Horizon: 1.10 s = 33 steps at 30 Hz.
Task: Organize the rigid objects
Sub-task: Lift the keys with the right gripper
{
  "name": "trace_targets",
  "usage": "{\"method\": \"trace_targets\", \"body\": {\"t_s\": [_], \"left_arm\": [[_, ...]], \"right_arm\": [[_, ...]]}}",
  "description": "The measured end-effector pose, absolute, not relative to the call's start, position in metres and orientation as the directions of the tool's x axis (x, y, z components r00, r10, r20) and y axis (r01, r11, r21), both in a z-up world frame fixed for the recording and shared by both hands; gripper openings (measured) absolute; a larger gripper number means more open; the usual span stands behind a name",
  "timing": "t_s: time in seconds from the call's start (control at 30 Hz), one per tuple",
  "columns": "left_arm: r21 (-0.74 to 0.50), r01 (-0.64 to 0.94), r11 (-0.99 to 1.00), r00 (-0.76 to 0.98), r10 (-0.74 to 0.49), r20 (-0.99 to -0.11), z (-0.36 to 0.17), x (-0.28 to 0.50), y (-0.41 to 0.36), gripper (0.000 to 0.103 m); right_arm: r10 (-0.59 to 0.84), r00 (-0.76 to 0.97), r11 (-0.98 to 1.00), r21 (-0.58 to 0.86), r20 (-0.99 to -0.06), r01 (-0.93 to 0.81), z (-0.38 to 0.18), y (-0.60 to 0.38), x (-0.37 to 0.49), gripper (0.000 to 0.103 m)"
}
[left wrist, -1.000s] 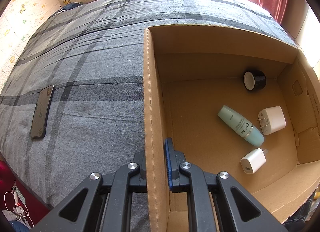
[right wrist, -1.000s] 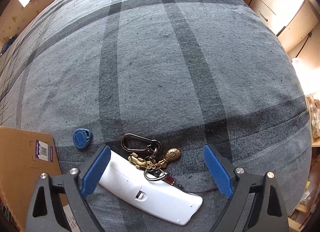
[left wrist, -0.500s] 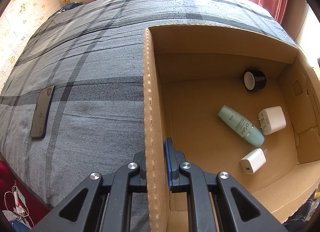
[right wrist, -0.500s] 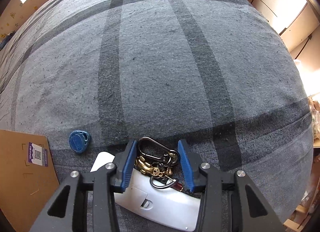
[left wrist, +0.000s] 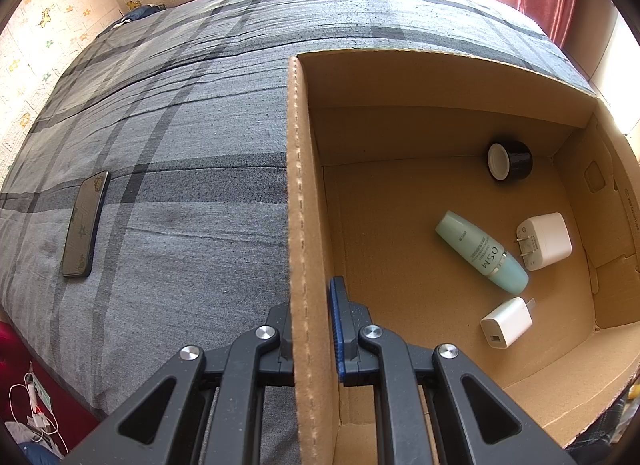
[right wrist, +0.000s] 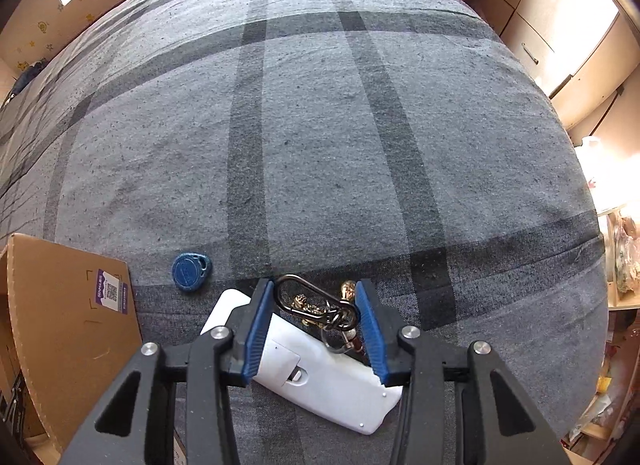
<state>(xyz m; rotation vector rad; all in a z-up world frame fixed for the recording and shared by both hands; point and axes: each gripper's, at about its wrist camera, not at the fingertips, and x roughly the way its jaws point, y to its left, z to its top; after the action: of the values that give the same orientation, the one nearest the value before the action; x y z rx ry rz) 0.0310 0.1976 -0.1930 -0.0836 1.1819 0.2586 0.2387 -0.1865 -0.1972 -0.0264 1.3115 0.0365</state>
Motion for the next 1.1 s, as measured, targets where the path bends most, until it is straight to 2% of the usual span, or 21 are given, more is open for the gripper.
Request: {"method": "trace_targets", "body": {"t_s": [0.03, 0.07, 0.1, 0.33, 0.5, 0.57, 0.67, 0.73, 0.9, 1.1], "left_arm": [[0.071, -0.243, 0.967, 0.354, 0.157, -0.922, -0.193, 0.031, 0.198, 0.012], [0.071, -0.243, 0.967, 0.354, 0.156, -0.922, -0.193, 0.031, 0.198, 0.012], [0.07, -0.244, 0.967, 0.354, 0.156, -0.922, -0.193, 0.031, 0.198, 0.012], [0.068, -0.243, 0.968, 0.354, 0.154, -0.923, -0.192, 0.031, 0.197, 0.012], [0.068, -0.243, 0.968, 0.354, 0.154, -0.923, -0.192, 0.031, 0.198, 0.012], [0.068, -0.242, 0.968, 0.355, 0.154, -0.922, -0.193, 0.031, 0.198, 0.012], [0.069, -0.241, 0.968, 0.354, 0.154, -0.922, -0.193, 0.031, 0.198, 0.012], [0.068, -0.242, 0.968, 0.353, 0.153, -0.923, -0.193, 0.031, 0.198, 0.012], [0.069, -0.242, 0.968, 0.354, 0.154, -0.923, -0.193, 0.031, 0.198, 0.012], [0.068, -0.242, 0.968, 0.353, 0.153, -0.923, -0.193, 0.03, 0.198, 0.012]], "right_arm": [[0.01, 0.261, 0.999, -0.003, -0.965, -0.05, -0.192, -0.184, 0.237, 0.037], [0.011, 0.266, 0.998, -0.006, -0.964, -0.064, -0.187, -0.183, 0.234, 0.008], [-0.005, 0.275, 0.997, -0.024, -0.961, -0.067, -0.181, -0.183, 0.232, 0.003], [-0.022, 0.286, 0.992, -0.056, -0.958, -0.111, -0.164, -0.186, 0.228, 0.0], [0.012, 0.274, 0.994, -0.019, -0.962, -0.108, -0.164, -0.187, 0.231, 0.0], [0.015, 0.257, 0.995, -0.011, -0.966, -0.097, -0.172, -0.188, 0.235, 0.002], [0.02, 0.24, 0.994, -0.007, -0.971, -0.108, -0.182, -0.185, 0.237, 0.021], [0.029, 0.231, 0.994, 0.004, -0.972, -0.108, -0.188, -0.185, 0.238, 0.054], [0.009, 0.228, 0.996, -0.011, -0.974, -0.085, -0.203, -0.187, 0.246, 0.056], [-0.002, 0.132, 0.999, -0.007, -0.991, -0.038, -0.245, -0.196, 0.257, 0.058]]}}
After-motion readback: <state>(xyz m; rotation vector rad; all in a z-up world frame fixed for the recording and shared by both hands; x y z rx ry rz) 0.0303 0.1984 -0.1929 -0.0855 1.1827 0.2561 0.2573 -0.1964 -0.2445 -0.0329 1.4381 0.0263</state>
